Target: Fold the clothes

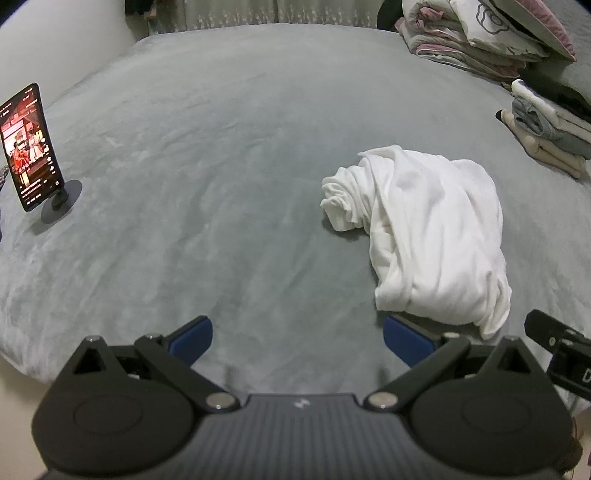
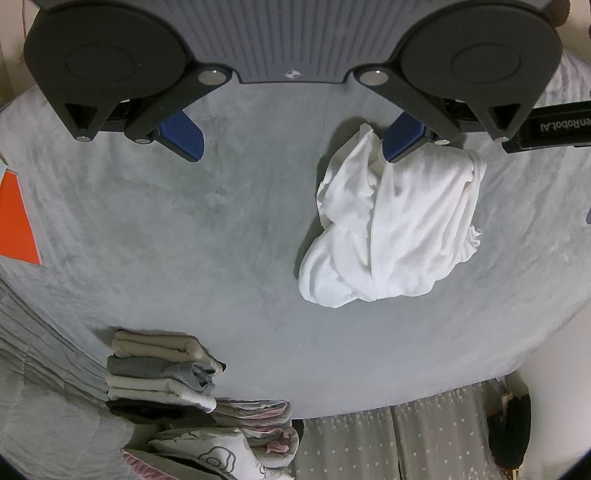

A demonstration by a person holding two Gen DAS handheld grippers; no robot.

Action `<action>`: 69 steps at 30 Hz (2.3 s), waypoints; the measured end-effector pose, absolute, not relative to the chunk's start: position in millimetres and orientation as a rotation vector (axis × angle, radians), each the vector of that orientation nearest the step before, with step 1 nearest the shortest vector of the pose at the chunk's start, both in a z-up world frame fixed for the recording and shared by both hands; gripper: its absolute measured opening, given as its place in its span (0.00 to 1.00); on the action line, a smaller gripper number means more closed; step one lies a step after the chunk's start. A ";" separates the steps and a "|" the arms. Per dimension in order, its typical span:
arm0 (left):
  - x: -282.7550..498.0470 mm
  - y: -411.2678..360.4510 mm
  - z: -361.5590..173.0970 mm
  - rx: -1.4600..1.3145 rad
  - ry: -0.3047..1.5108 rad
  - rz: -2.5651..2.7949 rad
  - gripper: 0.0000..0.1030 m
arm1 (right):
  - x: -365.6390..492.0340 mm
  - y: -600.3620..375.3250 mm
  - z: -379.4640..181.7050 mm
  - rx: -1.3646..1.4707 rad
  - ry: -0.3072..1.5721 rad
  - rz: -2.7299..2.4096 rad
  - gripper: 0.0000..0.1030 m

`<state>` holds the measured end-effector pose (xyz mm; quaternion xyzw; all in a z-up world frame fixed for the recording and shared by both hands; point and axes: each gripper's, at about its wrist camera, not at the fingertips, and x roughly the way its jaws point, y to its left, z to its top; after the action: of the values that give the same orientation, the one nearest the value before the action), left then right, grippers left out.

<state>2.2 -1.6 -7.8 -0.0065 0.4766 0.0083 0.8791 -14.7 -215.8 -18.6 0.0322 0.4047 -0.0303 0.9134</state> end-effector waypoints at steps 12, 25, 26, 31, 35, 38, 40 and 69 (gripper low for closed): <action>6.8 -0.1 -19.1 -0.015 1.016 0.021 1.00 | -10.9 -214.0 -26.1 0.053 0.855 -0.059 1.00; 18.6 3.6 -48.8 -0.013 1.073 0.048 1.00 | 2.5 -210.8 -50.6 0.036 0.918 -0.067 1.00; 19.1 3.7 -50.4 -0.012 1.073 0.051 1.00 | 3.6 -210.5 -52.6 0.035 0.923 -0.068 1.00; 19.9 2.5 -55.1 0.001 1.059 0.054 1.00 | 8.4 -208.5 -63.7 0.026 0.957 -0.064 1.00; 18.2 3.6 -59.0 0.018 1.043 0.041 1.00 | 9.2 -207.1 -70.4 0.008 0.963 -0.060 1.00; 16.5 3.5 -62.7 0.035 1.020 0.032 1.00 | 9.2 -208.3 -73.7 0.010 0.964 -0.055 1.00; 14.5 2.6 -65.0 0.047 0.997 0.025 1.00 | 7.8 -209.2 -75.7 0.013 0.957 -0.049 1.00; 5.2 3.7 -63.9 0.031 0.899 0.028 1.00 | -3.2 -208.2 -77.6 -0.036 0.850 -0.006 1.00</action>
<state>5.2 3.8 -63.9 0.0149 0.4347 0.0134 0.9003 -3.2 -208.2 -77.6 -0.0172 0.4122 -0.0028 0.9109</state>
